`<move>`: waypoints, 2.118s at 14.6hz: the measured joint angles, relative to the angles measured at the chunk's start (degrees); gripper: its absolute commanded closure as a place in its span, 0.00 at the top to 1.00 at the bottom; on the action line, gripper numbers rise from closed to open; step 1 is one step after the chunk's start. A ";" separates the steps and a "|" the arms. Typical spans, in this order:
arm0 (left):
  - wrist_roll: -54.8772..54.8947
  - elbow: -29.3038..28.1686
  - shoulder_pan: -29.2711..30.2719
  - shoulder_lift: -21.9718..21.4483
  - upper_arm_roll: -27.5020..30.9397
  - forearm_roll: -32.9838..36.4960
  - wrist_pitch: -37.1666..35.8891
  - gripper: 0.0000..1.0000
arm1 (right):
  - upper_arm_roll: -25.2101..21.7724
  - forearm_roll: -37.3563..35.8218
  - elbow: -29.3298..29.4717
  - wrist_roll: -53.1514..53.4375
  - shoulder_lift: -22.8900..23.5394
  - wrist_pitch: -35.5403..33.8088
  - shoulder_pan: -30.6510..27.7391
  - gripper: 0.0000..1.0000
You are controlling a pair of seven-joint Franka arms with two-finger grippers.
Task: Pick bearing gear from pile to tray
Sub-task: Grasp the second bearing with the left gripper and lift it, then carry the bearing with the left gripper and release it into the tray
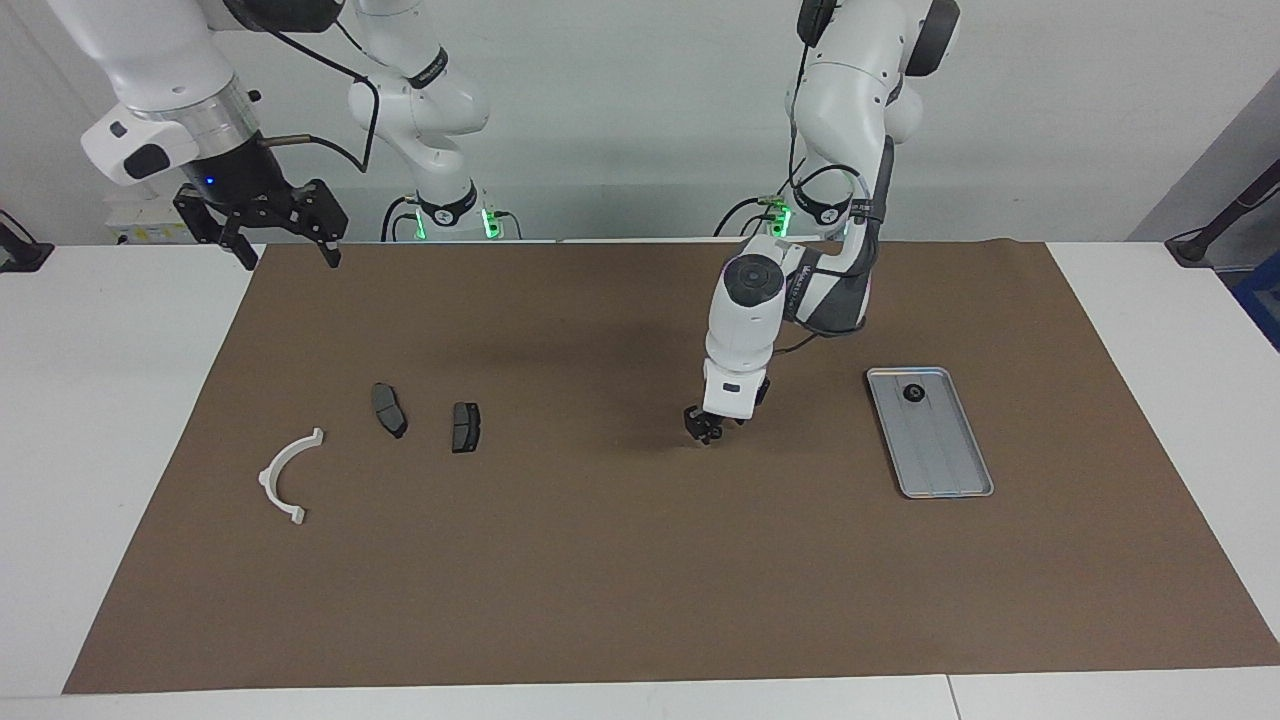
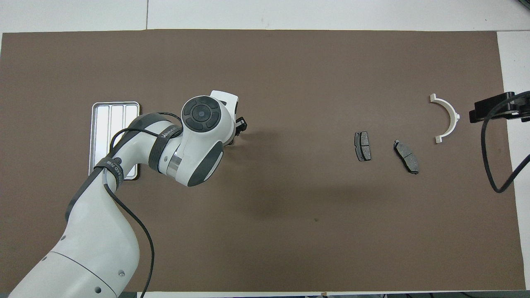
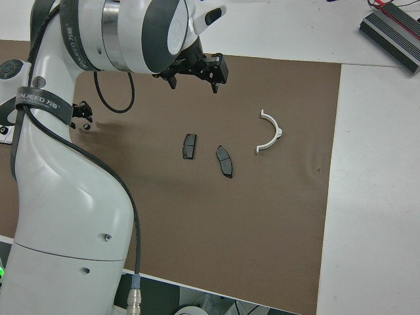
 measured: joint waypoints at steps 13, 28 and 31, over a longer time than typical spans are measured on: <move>-1.37 -2.07 -0.34 0.34 -0.03 0.03 2.77 0.18 | -0.17 -0.19 0.01 0.00 2.18 0.36 -0.41 1.00; 22.07 -3.54 16.16 -12.78 1.74 0.73 -10.46 0.00 | -0.10 -0.19 -2.06 0.00 -0.34 2.45 -0.42 1.00; 33.95 -5.39 22.58 -13.43 1.73 0.51 -9.50 0.00 | -0.09 -0.19 -2.17 0.00 -0.34 2.48 -0.42 1.00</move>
